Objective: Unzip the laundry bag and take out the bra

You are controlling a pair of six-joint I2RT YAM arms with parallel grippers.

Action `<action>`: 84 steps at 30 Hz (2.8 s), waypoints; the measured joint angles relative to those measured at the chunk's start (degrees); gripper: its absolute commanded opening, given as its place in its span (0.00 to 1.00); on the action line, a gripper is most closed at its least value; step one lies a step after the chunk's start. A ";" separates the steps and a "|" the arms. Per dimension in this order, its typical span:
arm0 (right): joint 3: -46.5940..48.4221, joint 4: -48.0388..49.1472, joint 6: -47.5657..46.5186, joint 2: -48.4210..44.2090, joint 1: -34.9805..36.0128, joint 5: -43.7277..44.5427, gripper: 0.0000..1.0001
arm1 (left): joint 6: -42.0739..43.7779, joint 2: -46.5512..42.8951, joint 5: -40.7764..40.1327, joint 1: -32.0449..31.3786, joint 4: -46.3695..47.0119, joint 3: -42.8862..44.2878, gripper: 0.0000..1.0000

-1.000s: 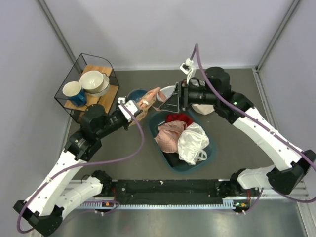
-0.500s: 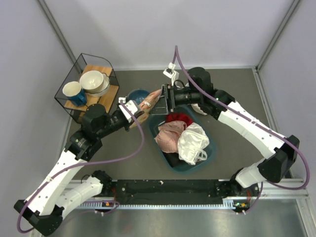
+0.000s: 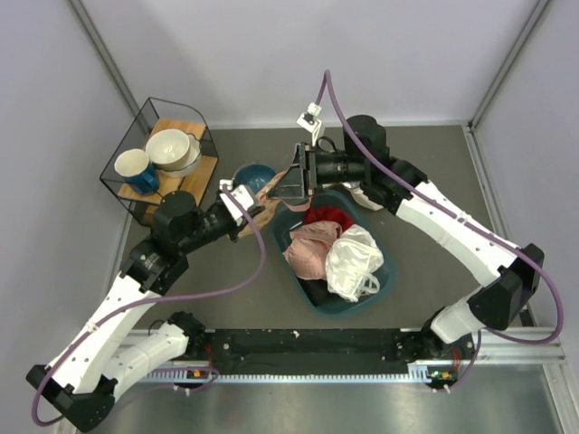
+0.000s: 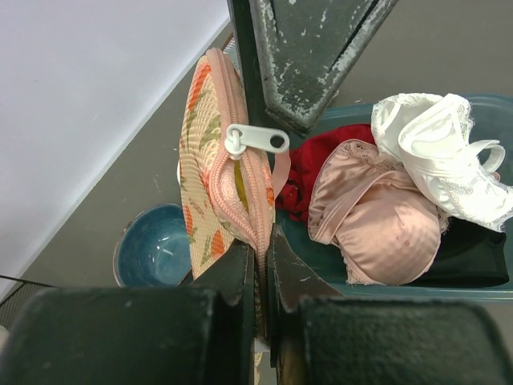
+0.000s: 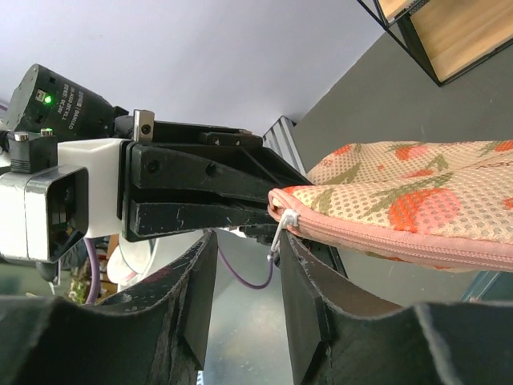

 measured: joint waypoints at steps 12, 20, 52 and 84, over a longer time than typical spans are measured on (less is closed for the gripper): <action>0.04 0.33 0.74 0.63 0.00 0.24 0.30 | 0.02 0.00 -0.02 0.00 0.00 -0.04 0.00; -0.04 0.33 0.76 0.63 0.00 1.25 0.13 | 0.02 0.00 -0.02 0.00 -0.02 -0.04 0.00; -0.48 -1.84 -1.88 0.66 0.83 4.66 0.33 | 0.02 -0.02 -0.02 0.02 -0.55 -0.04 0.00; -11.13 0.24 -0.79 -4.72 -6.75 3.19 0.00 | 1.11 -0.46 -1.07 0.04 -2.80 -0.07 0.00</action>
